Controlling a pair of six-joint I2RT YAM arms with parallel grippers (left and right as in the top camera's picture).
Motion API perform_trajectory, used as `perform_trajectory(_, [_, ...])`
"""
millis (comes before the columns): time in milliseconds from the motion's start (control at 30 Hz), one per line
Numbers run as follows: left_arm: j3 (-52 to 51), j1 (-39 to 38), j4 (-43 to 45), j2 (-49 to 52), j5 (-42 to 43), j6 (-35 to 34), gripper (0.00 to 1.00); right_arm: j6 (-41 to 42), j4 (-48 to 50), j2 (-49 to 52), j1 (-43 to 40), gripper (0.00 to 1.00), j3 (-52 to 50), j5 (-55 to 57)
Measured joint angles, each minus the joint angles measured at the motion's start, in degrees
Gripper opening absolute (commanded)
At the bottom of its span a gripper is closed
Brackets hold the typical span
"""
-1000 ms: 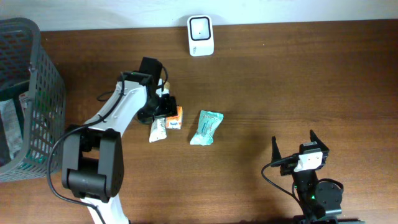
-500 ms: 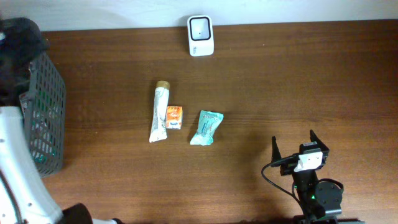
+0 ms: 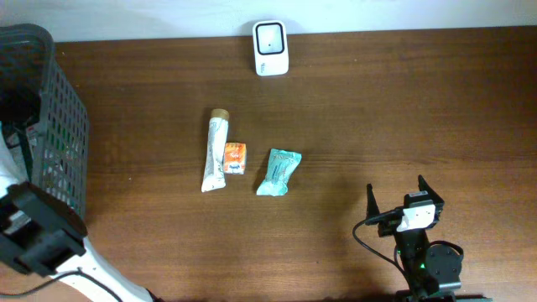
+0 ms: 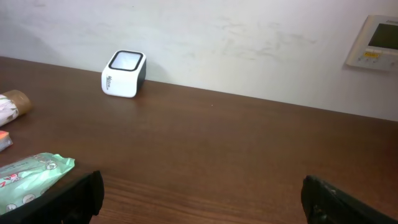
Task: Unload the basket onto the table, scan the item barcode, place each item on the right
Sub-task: 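Reach into the basket and grasp the green-lidded jar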
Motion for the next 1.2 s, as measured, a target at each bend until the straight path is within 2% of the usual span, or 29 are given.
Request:
perform_trajectory(100, [-0.26,0.0,-0.68,3.74,0.48,0.28,1.0,0.02,0.02,0.0,0.0,0.98,0.0,0.0])
perform_trajectory(300, [-0.31,0.0,-0.7,4.52,4.79,5.49,0.98,0.02,0.0,0.0,0.0,0.98,0.0,0.0])
perform_trajectory(467, [-0.26,0.44,-3.82,7.78,5.81,6.8,0.98,0.04,0.0,0.0,0.0,0.98,0.0,0.0])
perform_trajectory(533, [-0.26,0.42,-3.72,8.35,5.79,6.91,0.93,0.0,0.0,0.0,0.0,0.98,0.0,0.0])
perform_trajectory(667, [-0.28,0.39,-3.78,8.35,6.47,7.41,0.63,0.0,0.0,0.0,0.0,0.98,0.0,-0.02])
perform_trajectory(867, [0.02,0.15,-4.35,8.33,6.56,7.87,0.56,0.0,0.0,0.0,0.0,0.98,0.0,0.0])
perform_trajectory(967, [1.97,0.15,-8.11,8.39,6.62,7.85,0.54,0.02,0.0,0.0,0.0,0.98,0.0,0.0])
perform_trajectory(1200, [21.44,0.15,-18.58,7.89,7.06,7.61,0.5,0.02,0.0,0.0,0.0,0.98,0.0,0.0])
